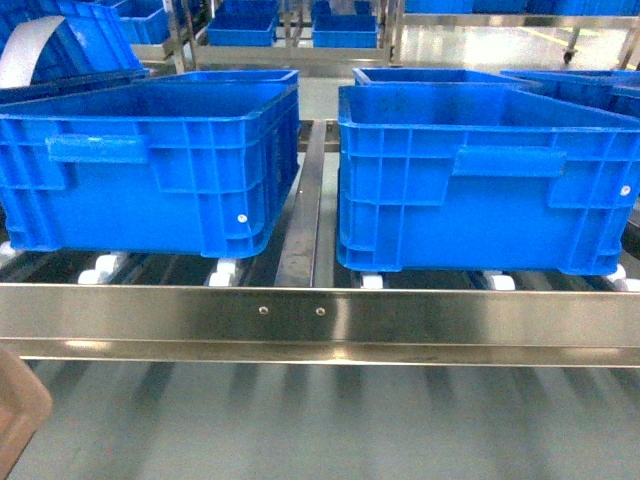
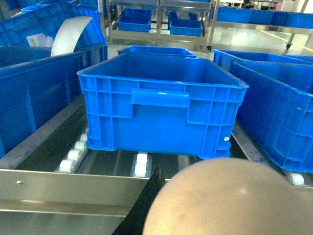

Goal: Place part in tray to right shelf

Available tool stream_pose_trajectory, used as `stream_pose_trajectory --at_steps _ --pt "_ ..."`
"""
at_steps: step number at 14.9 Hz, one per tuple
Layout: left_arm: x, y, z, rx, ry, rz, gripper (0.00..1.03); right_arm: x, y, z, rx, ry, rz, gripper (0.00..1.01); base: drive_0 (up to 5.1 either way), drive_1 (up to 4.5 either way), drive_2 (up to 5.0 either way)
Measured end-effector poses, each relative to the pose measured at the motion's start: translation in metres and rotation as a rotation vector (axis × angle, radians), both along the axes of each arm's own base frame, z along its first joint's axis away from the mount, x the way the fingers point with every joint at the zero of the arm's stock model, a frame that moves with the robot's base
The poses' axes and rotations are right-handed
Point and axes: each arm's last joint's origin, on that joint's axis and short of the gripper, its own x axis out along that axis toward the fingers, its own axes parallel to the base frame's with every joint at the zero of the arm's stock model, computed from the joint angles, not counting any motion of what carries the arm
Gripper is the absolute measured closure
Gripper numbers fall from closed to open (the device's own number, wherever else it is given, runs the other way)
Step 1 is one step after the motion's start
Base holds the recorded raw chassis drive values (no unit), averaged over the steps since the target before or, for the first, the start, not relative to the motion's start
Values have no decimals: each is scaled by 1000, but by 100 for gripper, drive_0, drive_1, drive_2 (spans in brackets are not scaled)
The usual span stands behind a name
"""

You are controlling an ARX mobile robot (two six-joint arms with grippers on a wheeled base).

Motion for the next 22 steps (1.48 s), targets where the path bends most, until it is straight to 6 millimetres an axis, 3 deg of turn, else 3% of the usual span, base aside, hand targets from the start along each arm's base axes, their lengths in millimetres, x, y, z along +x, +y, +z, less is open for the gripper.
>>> stream_pose_trajectory --at_steps 2,3,10,21,22 --pt "-8 0 -4 0 -8 1 91 -9 0 -6 0 -2 7 93 0 0 0" --pt "-12 0 -6 0 -7 -1 91 -12 0 -9 3 0 7 99 0 0 0" --pt "-30 0 -15 0 -29 1 91 -31 0 -25 7 -5 7 99 0 0 0" --pt "-52 0 -22 2 22 0 91 -53 0 -31 8 35 8 99 0 0 0" --pt "-55 0 -17 0 -37 1 91 -56 0 -25 8 -31 7 99 0 0 0"
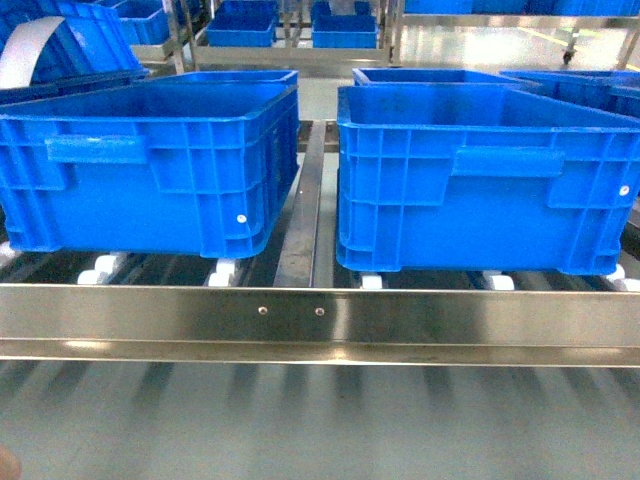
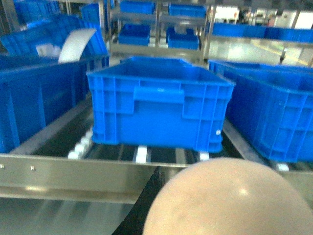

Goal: Place part in tray to right shelf

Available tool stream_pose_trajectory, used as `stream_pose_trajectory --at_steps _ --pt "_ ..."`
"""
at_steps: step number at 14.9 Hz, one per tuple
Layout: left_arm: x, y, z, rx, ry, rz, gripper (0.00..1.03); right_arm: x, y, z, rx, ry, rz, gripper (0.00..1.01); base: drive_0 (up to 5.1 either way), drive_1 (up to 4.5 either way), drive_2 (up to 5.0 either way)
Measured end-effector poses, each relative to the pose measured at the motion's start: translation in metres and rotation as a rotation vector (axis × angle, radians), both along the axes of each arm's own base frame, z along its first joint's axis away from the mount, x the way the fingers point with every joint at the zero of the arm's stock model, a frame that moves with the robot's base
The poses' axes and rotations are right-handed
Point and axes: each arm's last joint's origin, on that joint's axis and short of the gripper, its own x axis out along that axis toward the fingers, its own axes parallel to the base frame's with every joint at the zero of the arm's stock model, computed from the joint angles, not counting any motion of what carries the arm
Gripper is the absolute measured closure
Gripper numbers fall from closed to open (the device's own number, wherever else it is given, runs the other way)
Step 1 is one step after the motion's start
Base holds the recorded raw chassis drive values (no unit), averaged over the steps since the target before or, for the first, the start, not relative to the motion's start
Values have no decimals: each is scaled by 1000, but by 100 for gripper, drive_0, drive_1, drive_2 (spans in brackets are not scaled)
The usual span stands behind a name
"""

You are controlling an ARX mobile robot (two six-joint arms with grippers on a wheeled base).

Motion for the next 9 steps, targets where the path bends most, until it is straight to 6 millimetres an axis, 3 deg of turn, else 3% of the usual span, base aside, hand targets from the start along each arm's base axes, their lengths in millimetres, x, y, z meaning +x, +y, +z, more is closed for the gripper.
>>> stream_pose_trajectory --at_steps 9 --pt "0 0 -1 0 11 -2 91 0 0 -2 0 21 1 99 0 0 0"
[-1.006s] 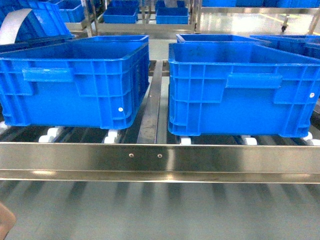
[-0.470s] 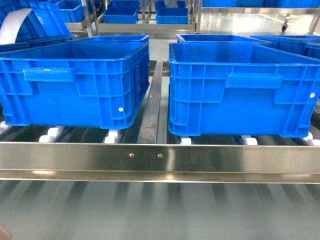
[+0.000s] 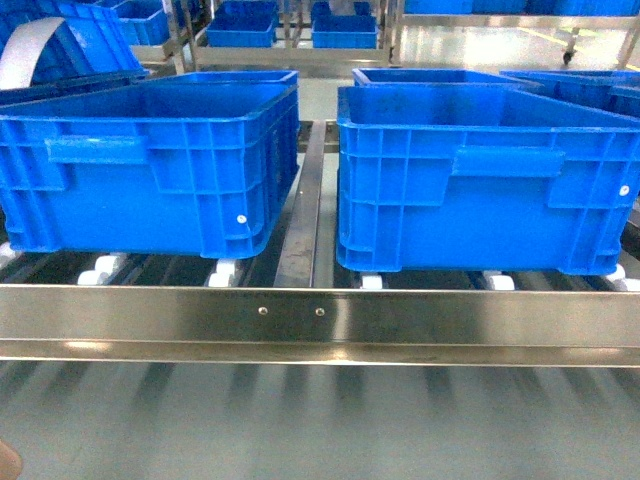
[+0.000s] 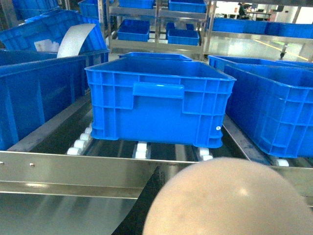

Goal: Place part in tray to right shelf

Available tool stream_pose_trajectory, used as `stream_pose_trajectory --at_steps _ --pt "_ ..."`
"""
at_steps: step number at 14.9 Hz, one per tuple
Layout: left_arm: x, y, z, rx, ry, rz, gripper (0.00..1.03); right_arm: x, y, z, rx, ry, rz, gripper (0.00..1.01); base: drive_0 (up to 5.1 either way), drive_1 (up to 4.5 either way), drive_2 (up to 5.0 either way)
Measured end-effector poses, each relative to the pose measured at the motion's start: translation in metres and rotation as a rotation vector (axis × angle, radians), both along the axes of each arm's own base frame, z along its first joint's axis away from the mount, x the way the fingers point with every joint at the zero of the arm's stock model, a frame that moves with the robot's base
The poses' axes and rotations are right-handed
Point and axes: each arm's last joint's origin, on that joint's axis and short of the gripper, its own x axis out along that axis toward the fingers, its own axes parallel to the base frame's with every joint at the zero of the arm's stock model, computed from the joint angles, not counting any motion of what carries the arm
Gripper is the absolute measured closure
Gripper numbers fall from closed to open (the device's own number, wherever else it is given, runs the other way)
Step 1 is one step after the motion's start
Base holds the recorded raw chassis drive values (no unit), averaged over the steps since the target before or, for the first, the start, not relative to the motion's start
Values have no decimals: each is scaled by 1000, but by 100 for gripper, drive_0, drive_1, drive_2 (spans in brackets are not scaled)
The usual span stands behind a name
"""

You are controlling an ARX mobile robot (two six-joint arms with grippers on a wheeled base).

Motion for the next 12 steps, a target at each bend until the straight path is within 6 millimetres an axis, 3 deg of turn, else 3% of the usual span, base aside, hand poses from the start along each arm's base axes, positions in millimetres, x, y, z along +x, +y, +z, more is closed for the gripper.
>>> stream_pose_trajectory --at_steps 7,8,12 --pt "0 0 0 0 0 0 91 0 0 0 0 0 0 99 0 0 0" --pt "0 0 0 0 0 0 91 0 0 0 0 0 0 91 0 0 0" --pt "0 0 0 0 0 0 91 0 0 0 0 0 0 40 0 0 0"
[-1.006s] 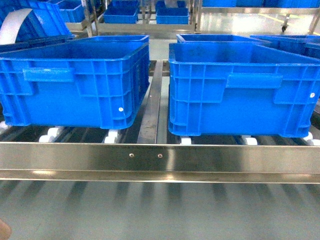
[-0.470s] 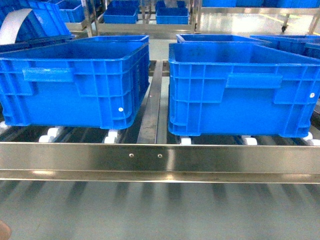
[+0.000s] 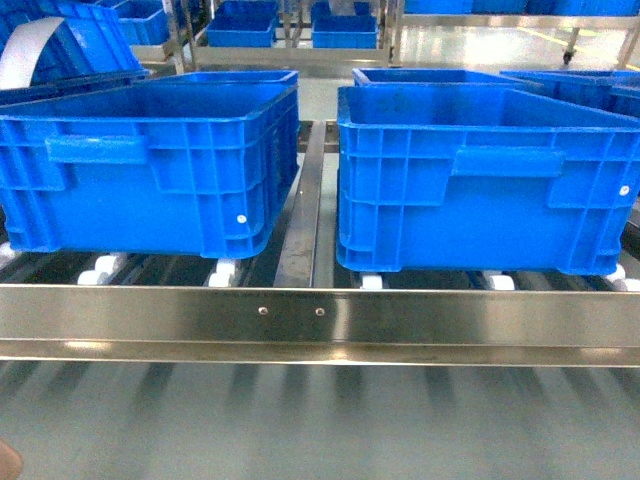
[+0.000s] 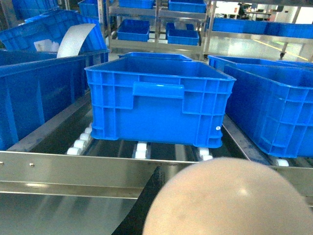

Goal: Place part in tray to right shelf

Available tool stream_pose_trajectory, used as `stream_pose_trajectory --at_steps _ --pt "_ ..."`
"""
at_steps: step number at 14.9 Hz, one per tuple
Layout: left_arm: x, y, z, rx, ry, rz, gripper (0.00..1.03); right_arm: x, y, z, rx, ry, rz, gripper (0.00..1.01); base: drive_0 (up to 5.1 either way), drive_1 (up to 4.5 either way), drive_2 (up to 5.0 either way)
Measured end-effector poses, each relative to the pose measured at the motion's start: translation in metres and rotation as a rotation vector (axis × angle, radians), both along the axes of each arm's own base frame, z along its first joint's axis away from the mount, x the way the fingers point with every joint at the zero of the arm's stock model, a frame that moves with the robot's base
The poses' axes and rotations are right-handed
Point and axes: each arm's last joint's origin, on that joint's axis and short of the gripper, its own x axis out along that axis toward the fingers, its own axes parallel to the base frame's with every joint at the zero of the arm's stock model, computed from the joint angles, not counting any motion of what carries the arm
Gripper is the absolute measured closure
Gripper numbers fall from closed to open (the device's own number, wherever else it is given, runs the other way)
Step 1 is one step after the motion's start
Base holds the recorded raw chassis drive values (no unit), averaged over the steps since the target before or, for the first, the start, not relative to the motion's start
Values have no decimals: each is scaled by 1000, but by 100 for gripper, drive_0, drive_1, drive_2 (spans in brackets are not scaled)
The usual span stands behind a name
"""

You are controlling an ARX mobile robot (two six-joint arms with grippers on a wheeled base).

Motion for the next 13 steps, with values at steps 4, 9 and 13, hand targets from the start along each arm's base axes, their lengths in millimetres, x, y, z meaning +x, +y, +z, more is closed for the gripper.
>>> stream_pose_trajectory --at_steps 4,9,13 --pt "0 0 0 0 0 0 91 0 0 0 0 0 0 3 0 0 0" --pt "0 0 0 0 0 0 91 0 0 0 0 0 0 3 0 0 0" --pt "0 0 0 0 0 0 91 0 0 0 0 0 0 3 0 0 0"
